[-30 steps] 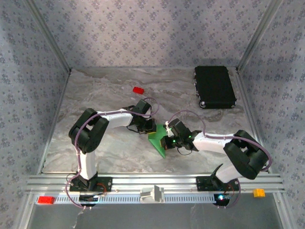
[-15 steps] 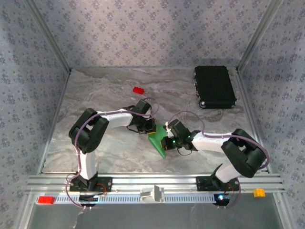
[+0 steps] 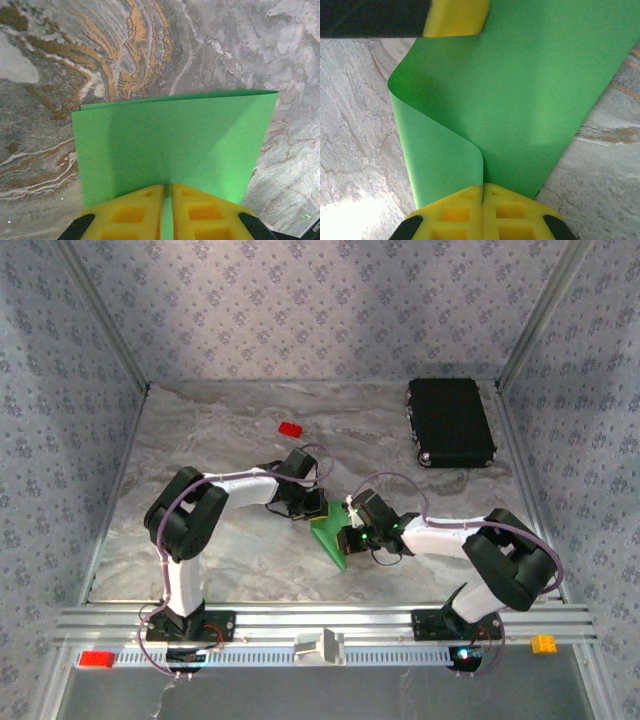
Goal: Fold a paper plane with a square sheet of paper (pick it up from the middle)
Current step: Third fold the triangle at the center of the table.
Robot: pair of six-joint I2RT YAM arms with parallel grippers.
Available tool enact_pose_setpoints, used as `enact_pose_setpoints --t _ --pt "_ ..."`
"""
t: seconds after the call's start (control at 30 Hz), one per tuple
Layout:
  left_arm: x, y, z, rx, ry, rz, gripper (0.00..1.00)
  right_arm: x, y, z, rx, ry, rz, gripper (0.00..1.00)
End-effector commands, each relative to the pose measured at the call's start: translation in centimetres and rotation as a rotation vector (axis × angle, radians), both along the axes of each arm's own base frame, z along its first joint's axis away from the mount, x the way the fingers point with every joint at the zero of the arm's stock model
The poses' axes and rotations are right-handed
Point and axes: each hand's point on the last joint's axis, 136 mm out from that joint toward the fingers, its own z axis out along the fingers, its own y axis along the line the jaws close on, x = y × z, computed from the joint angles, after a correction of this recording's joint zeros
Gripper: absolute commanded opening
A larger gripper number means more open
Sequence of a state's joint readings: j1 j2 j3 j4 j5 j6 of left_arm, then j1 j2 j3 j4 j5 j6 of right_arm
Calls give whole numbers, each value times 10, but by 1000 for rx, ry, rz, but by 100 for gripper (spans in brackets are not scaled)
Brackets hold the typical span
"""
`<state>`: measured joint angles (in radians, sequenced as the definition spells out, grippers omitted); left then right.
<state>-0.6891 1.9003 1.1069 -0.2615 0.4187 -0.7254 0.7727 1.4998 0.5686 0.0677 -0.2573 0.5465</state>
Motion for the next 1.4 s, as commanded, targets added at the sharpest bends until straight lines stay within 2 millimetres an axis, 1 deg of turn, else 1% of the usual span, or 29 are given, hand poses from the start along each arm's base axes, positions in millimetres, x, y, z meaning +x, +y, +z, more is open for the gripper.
enact_pose_setpoints --t 0.0,0.1,0.2,0.23,0.33,0.4,0.43,0.57,0.7,0.87,0.93,1.07,1.27,1.37 --pt "7 7 10 31 -34 3 16 -1 -10 -13 -59 30 -25 3" --pt "17 5 29 -2 -78 9 23 -1 -9 -12 -57 31 -23 3" --pt "25 4 55 -37 -142 22 34 -1 -8 -12 -57 32 -21 3" --pt "27 5 63 -45 -159 30 35 -1 -8 -12 -57 33 -21 3" --pt "23 6 80 -84 -182 48 35 0 -8 -11 -57 31 -24 3" --pt "16 8 83 -118 -174 62 30 1 -7 -11 -57 30 -22 3" --pt "10 8 82 -144 -160 71 26 1 -7 -11 -58 30 -23 3" --pt "-15 0 83 -298 -99 75 9 2 -8 -11 -65 27 -29 3" --pt "-32 -3 79 -397 -65 95 3 1 -9 -11 -70 29 -29 3" --pt "-49 -6 61 -447 -13 116 1 1 -9 -12 -69 29 -29 3" --pt "-52 -7 56 -460 0 123 1 1 -9 -12 -72 29 -29 4" --pt "-54 -11 52 -462 8 115 1 1 -10 -12 -75 32 -28 3" --pt "-58 -8 40 -422 30 115 2 1 -10 -13 -77 32 -30 4" --pt "-62 -7 37 -416 35 110 1 1 -11 -13 -77 32 -33 3"
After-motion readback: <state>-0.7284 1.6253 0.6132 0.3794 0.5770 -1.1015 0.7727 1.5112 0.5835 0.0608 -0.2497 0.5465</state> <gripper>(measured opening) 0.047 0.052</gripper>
